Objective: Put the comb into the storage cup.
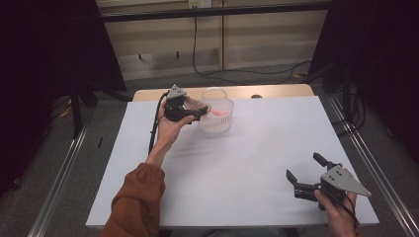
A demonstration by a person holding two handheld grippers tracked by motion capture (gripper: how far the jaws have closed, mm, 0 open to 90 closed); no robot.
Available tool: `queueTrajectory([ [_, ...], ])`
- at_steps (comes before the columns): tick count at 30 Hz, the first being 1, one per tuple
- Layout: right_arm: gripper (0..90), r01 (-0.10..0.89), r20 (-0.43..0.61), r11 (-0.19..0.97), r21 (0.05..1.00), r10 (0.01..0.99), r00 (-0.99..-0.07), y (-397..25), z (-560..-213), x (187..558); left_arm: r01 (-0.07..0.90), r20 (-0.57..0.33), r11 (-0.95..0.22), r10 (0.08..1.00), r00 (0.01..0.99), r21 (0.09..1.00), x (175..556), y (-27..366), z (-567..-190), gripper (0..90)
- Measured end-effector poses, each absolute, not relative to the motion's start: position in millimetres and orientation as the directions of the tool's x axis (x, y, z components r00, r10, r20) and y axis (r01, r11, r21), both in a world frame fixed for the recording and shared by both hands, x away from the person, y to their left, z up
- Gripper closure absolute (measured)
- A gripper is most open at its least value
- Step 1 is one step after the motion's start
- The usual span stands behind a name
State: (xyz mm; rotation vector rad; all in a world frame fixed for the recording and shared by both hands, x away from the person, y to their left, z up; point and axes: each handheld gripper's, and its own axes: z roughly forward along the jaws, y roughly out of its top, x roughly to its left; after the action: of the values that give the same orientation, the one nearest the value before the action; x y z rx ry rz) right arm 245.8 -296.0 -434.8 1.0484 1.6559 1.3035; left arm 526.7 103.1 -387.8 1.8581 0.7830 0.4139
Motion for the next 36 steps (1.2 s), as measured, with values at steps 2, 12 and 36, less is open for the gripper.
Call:
queueTrajectory([
  [2, 0.0, 0.143, -0.077, 0.138, 0.980, 0.927, -0.367, -295.9, -434.8, 245.9, 0.322, -0.060, -0.261, 0.687, 0.724, 0.910, 527.0, 102.9, -387.8, 8.8],
  [12, 0.0, 0.141, -0.079, 0.139, 0.980, 0.927, -0.368, -296.0, -434.7, 245.8, 0.314, -0.077, -0.205, 0.716, 0.694, 0.927, 527.7, 103.5, -386.6, 4.2],
  [36, 0.0, 0.141, -0.078, 0.138, 0.980, 0.928, -0.364, -295.8, -434.7, 246.0, 0.235, -0.054, -0.152, 0.725, 0.687, 0.960, 514.2, 120.2, -379.0, 1.7],
])
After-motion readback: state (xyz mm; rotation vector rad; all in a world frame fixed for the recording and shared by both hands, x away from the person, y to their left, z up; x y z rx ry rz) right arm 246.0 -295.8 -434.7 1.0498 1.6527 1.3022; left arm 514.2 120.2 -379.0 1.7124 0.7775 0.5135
